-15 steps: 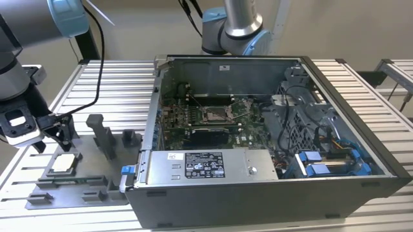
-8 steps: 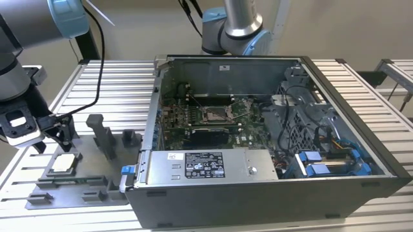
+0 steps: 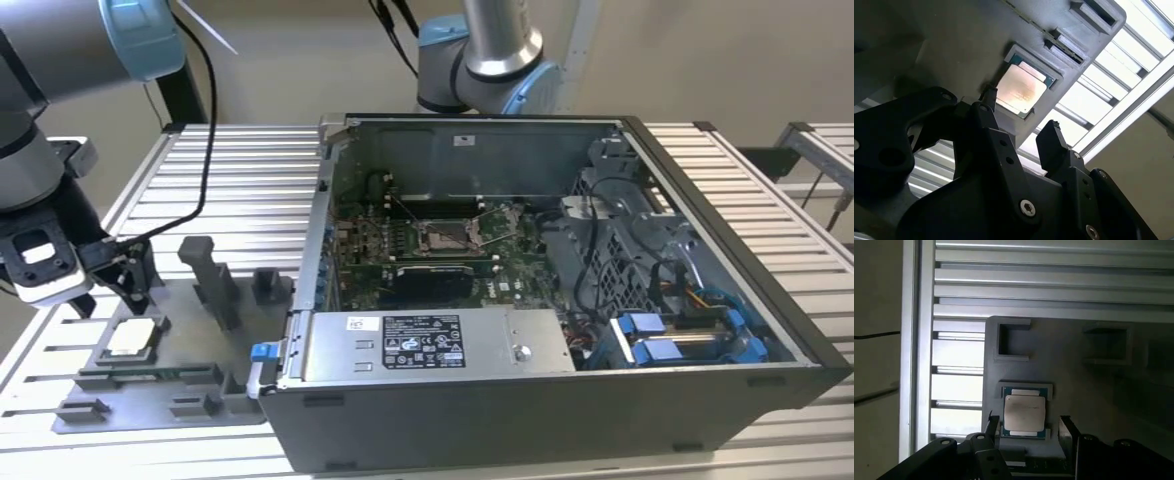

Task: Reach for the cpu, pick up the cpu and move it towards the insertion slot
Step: 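Pick up the cpu and move it towards the insertion slot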

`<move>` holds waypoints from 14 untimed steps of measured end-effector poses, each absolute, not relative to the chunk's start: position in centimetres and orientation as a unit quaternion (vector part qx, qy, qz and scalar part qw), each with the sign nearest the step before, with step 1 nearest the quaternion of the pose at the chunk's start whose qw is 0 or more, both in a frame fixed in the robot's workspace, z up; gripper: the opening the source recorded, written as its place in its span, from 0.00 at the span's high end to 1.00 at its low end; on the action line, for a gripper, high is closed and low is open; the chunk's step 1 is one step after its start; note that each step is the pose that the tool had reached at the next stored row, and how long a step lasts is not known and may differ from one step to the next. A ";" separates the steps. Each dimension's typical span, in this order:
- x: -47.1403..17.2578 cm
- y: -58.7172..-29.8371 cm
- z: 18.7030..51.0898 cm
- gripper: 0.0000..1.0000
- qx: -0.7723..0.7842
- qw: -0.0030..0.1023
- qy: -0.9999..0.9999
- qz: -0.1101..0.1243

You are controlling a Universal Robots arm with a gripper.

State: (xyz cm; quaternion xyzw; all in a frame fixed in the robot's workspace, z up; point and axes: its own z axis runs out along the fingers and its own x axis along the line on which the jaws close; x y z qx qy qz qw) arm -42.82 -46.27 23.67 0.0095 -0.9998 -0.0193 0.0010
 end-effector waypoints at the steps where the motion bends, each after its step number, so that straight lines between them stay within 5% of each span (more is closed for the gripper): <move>1: -42.8 -46.3 23.6 0.00 0.010 0.001 -1.000 -0.019; 14: -42.8 -46.3 23.2 0.00 0.010 0.001 -1.000 -0.019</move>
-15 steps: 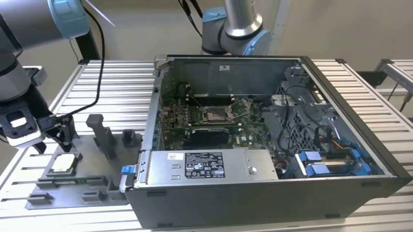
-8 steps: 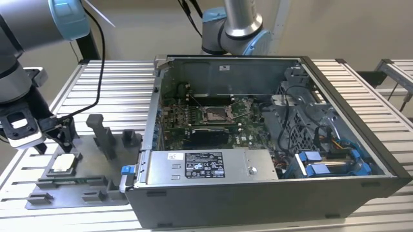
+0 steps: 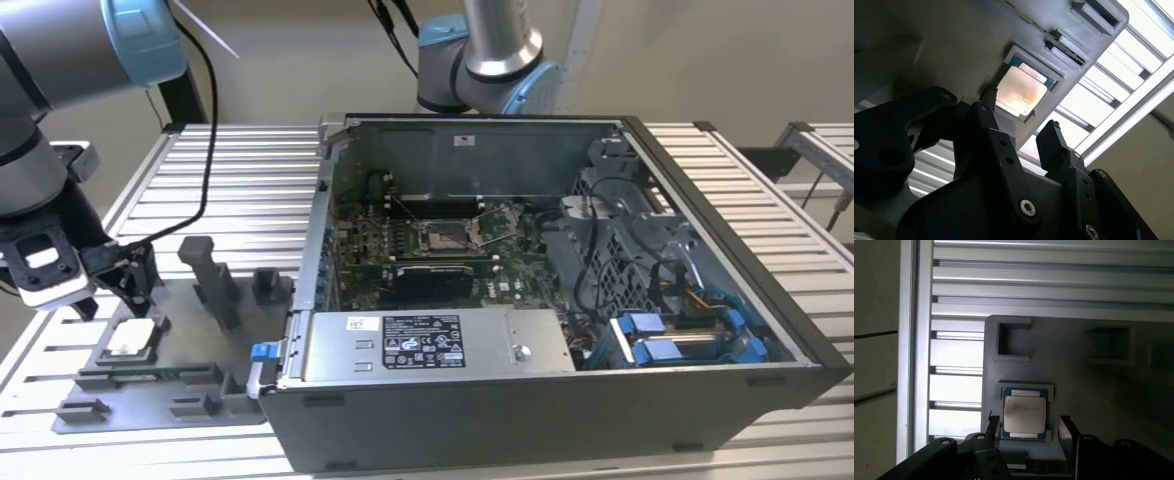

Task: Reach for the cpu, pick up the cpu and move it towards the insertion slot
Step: 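Pick up the cpu and move it towards the insertion slot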

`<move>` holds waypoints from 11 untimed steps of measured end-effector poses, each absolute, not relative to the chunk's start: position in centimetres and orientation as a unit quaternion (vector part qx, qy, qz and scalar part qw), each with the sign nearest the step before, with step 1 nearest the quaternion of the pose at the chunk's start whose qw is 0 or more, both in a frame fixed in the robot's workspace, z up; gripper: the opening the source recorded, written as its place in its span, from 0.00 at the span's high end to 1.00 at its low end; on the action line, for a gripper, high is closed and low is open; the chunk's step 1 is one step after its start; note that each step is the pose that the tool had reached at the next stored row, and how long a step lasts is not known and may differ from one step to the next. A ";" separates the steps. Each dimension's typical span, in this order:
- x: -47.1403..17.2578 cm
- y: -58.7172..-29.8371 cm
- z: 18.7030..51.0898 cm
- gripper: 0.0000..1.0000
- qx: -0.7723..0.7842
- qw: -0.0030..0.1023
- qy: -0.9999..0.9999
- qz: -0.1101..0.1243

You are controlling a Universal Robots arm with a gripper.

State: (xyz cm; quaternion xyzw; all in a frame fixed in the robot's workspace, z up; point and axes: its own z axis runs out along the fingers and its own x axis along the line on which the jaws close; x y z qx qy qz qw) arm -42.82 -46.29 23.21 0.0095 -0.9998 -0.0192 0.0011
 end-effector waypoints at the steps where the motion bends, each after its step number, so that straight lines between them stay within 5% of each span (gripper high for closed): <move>1: -42.8 -46.3 23.2 0.00 0.010 0.001 -1.000 -0.019; 11: -42.8 -46.4 22.7 0.00 0.010 0.001 -1.000 -0.019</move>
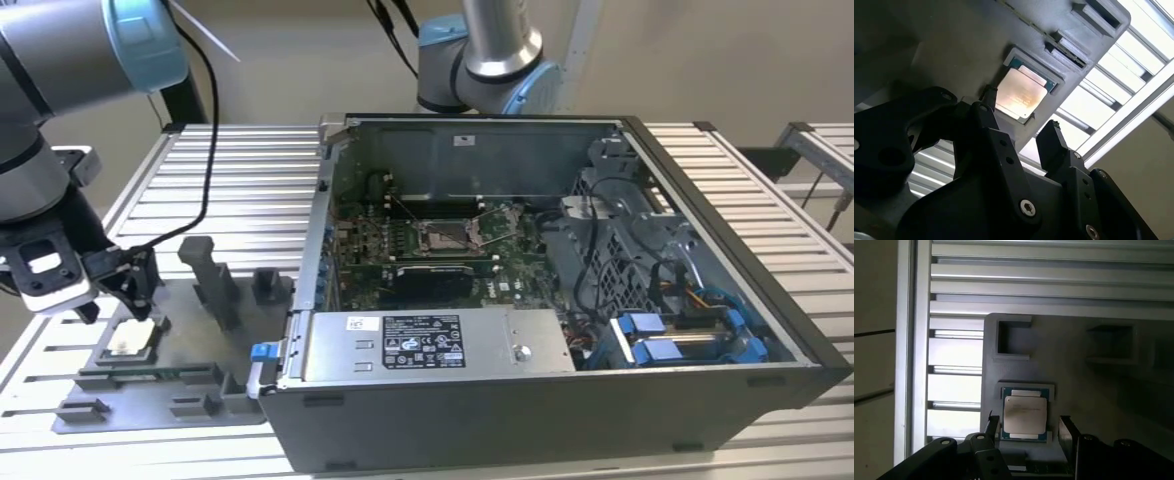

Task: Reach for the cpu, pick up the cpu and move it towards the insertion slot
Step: 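Pick up the cpu and move it towards the insertion slot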

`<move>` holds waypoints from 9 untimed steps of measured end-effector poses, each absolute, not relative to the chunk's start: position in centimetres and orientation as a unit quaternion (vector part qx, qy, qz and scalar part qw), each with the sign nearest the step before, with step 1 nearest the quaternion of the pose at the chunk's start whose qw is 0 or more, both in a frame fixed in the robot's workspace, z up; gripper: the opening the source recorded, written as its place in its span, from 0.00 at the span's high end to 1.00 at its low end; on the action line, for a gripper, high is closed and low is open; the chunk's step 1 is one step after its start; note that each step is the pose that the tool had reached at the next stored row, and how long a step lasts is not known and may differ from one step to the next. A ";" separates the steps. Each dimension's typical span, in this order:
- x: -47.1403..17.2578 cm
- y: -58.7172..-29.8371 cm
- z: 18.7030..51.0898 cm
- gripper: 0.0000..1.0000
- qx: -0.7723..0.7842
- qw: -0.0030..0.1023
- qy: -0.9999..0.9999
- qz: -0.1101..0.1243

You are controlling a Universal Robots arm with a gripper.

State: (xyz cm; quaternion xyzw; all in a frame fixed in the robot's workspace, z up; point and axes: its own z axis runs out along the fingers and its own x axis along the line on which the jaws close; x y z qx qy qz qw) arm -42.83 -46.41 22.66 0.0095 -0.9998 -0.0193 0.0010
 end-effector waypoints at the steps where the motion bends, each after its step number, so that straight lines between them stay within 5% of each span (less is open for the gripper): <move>1: -42.8 -46.4 22.6 0.00 0.010 0.001 -1.000 -0.019; 9: -42.8 -46.5 21.8 0.00 0.010 0.001 -1.000 -0.019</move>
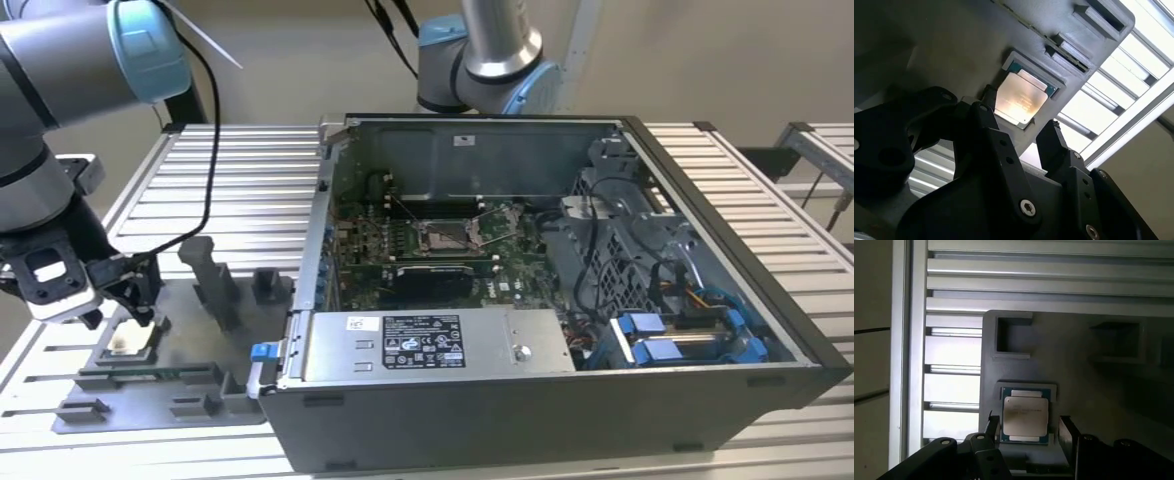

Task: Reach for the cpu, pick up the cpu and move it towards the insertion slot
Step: 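Pick up the cpu and move it towards the insertion slot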

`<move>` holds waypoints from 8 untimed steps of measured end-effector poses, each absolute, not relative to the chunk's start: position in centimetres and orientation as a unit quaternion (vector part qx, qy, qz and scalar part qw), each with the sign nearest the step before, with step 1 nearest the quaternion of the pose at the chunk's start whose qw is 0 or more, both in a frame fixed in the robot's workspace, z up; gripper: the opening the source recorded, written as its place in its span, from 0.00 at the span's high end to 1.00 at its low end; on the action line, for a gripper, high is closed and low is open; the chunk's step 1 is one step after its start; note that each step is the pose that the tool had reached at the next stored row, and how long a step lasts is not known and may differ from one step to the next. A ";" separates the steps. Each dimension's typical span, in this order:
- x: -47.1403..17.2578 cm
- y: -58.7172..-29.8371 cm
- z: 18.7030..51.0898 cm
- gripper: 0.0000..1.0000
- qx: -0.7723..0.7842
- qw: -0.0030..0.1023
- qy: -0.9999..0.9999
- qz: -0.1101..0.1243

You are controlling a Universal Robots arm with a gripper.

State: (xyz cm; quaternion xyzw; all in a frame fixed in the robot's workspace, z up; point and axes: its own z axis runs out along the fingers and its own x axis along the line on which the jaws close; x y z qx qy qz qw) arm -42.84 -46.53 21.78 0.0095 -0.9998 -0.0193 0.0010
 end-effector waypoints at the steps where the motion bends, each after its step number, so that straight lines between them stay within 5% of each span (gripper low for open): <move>1: -42.8 -46.5 21.7 0.00 0.010 0.001 -1.000 -0.019; 8: -42.8 -46.5 21.2 0.00 0.010 0.001 -1.000 -0.019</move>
